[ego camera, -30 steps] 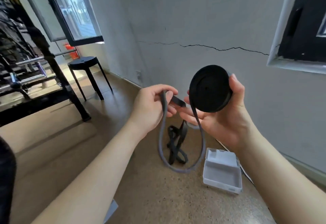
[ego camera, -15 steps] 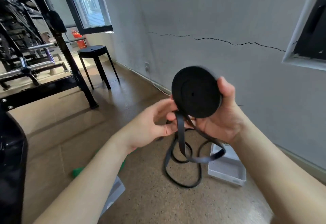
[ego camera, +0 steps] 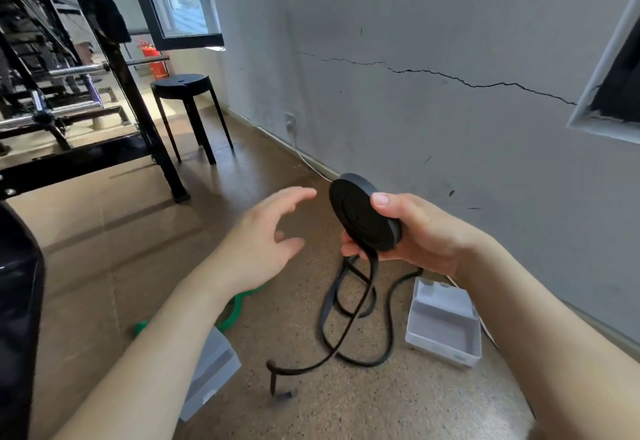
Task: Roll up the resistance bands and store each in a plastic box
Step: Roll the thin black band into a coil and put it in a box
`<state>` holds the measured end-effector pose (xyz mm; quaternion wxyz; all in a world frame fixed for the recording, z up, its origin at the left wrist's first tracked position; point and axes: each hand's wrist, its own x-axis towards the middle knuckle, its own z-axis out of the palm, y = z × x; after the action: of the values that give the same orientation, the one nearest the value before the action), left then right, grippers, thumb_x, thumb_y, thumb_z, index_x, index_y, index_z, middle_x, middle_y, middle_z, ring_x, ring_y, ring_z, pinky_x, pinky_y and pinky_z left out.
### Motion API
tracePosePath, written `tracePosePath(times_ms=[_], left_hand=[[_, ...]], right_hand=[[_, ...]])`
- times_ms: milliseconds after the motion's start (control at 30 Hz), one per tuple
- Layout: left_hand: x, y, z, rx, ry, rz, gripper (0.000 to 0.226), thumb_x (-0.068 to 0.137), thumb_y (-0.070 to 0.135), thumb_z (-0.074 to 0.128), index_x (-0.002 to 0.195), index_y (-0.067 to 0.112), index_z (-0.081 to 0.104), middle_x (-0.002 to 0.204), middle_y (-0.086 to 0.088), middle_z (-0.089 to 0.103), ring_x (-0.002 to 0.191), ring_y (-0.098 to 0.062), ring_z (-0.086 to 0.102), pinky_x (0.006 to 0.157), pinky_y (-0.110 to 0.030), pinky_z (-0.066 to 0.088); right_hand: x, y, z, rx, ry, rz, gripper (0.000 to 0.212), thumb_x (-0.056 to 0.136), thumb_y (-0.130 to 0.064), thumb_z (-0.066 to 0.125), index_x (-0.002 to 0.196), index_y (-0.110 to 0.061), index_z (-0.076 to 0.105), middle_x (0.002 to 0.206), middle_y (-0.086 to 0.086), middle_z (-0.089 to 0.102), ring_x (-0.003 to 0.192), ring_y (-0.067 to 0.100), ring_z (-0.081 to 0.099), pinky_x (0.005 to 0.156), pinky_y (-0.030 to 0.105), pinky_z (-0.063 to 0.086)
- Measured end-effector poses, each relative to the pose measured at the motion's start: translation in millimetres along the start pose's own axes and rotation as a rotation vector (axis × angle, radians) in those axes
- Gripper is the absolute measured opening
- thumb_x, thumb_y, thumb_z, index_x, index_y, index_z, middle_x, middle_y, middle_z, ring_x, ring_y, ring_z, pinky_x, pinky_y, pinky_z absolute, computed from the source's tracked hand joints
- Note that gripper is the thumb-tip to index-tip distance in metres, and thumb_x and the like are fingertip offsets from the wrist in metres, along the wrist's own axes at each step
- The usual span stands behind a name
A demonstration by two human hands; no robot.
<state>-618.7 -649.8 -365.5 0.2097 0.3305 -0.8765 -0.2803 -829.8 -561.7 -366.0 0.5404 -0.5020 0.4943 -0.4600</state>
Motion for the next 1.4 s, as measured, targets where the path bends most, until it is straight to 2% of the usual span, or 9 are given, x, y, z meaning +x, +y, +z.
tracePosePath(times_ms=[100,200,300,400,567,867,1133,1300,1400], left_hand=[[-4.5,19.6,-12.2,-0.325,0.028,0.119,0.053,0.075,0.022,0.076,0.121,0.042,0.059,0.122,0.021,0.062,0.117,0.002,0.055,0.099,-0.029,0.046],[-9.9,17.1,-17.6,-0.427,0.083,0.084,0.026,0.070,0.019,0.076,0.089,0.037,0.075,0.093,0.011,0.074,0.095,-0.008,0.069,0.089,-0.034,0.053],[-11.8,10.6,-20.1,-0.379,0.097,0.044,0.028,0.073,0.007,0.078,0.077,0.035,0.075,0.081,0.009,0.075,0.084,-0.011,0.070,0.083,-0.037,0.055],[-12.5,4.9,-23.4,-0.299,0.077,0.047,0.025,0.076,0.008,0.076,0.079,0.033,0.073,0.079,0.010,0.073,0.081,-0.010,0.068,0.082,-0.039,0.055],[-19.0,3.4,-28.6,-0.300,-0.086,0.015,0.035,0.073,0.001,0.077,0.099,0.024,0.072,0.091,0.008,0.074,0.090,-0.006,0.070,0.082,-0.024,0.056],[-21.1,-21.0,-23.8,-0.786,0.072,-0.089,0.027,0.062,0.013,0.075,0.089,0.016,0.076,0.089,-0.012,0.075,0.081,-0.024,0.072,0.070,-0.032,0.059],[-19.5,-10.9,-20.7,-0.835,0.214,-0.040,0.034,0.063,0.004,0.072,0.096,0.004,0.070,0.087,-0.013,0.075,0.078,-0.025,0.073,0.066,-0.030,0.058],[-15.4,-10.6,-25.8,-0.805,0.371,-0.071,0.026,0.072,-0.012,0.066,0.089,0.008,0.068,0.077,-0.006,0.076,0.072,-0.021,0.073,0.061,-0.028,0.059],[-14.8,-18.7,-37.0,-0.775,0.452,-0.106,0.028,0.076,-0.014,0.063,0.087,0.011,0.068,0.073,-0.001,0.075,0.070,-0.018,0.073,0.061,-0.029,0.060]], right_hand=[[5.7,1.9,10.3,-0.032,-0.140,0.021,0.090,0.049,-0.068,0.081,0.109,-0.003,0.063,0.098,0.021,0.067,0.090,0.032,0.066,0.080,0.037,0.053],[9.7,3.1,16.3,-0.050,-0.253,0.057,0.084,0.057,-0.068,0.078,0.112,-0.007,0.064,0.101,0.024,0.066,0.090,0.034,0.065,0.086,0.043,0.051],[13.2,5.1,20.8,-0.048,-0.305,0.106,0.083,0.058,-0.071,0.076,0.115,-0.011,0.064,0.104,0.025,0.067,0.089,0.034,0.066,0.087,0.042,0.052],[18.3,8.0,24.7,-0.063,-0.342,0.131,0.088,0.061,-0.073,0.072,0.120,-0.009,0.061,0.107,0.025,0.068,0.090,0.035,0.067,0.092,0.045,0.049],[27.9,11.0,34.2,-0.050,-0.388,0.119,0.090,0.066,-0.073,0.069,0.122,-0.003,0.059,0.106,0.028,0.067,0.087,0.035,0.065,0.093,0.049,0.045],[40.6,10.7,41.0,0.275,-0.493,0.001,0.087,0.070,-0.077,0.058,0.126,-0.010,0.057,0.109,0.019,0.064,0.089,0.027,0.065,0.081,0.034,0.050],[42.9,13.8,43.0,0.443,-0.511,-0.016,0.093,0.071,-0.077,0.058,0.130,-0.006,0.054,0.113,0.023,0.061,0.090,0.026,0.064,0.079,0.031,0.051],[38.4,14.4,41.8,0.285,-0.426,0.034,0.107,0.054,-0.092,0.050,0.131,-0.019,0.058,0.119,0.021,0.065,0.097,0.025,0.066,0.086,0.032,0.054],[32.0,14.5,40.1,0.045,-0.234,-0.007,0.071,0.067,-0.058,0.079,0.125,-0.020,0.061,0.097,0.009,0.072,0.086,0.016,0.067,0.081,0.025,0.052]])
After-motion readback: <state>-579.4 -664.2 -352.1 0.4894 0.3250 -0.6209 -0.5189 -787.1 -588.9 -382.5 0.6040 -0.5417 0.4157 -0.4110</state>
